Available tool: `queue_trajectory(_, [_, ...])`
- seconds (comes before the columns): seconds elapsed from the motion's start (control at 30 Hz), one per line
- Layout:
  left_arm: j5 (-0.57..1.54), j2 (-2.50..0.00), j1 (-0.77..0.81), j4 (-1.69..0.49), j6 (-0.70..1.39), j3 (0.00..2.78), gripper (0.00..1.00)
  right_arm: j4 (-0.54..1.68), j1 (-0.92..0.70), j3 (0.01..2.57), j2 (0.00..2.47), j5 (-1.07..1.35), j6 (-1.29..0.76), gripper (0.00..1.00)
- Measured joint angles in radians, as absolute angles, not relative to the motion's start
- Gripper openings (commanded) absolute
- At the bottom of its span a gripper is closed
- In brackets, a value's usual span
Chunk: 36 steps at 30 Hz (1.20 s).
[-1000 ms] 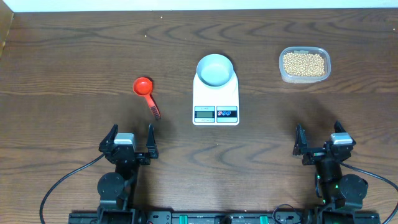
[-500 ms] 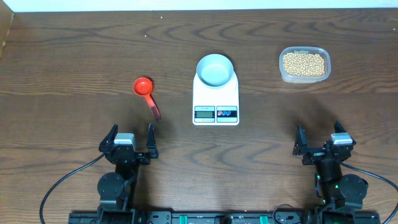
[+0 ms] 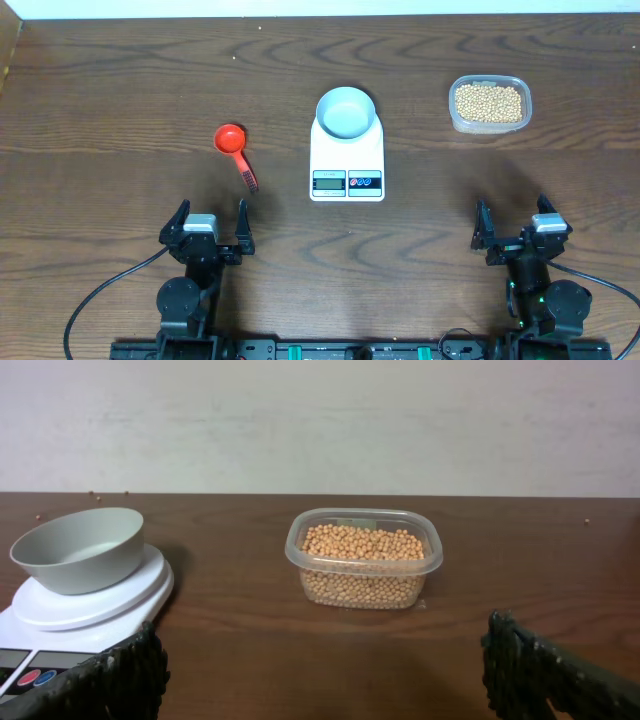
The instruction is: Scoop item into bowl and weigh 50g on scale
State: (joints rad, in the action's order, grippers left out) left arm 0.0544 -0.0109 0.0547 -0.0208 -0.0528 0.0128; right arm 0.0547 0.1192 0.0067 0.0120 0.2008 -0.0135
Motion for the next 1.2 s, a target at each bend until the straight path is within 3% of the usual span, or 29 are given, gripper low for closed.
queue_trajectory(0.43, [0.057,-0.037,0.055,-0.049,-0.053,0.031,0.98,0.055,0.119,0.007,0.012,0.201,-0.014,0.99])
queue_trajectory(1.2, [0.116,-0.382,0.054,-0.119,-0.053,0.295,0.98,0.055,0.119,0.007,0.012,0.201,-0.014,0.99])
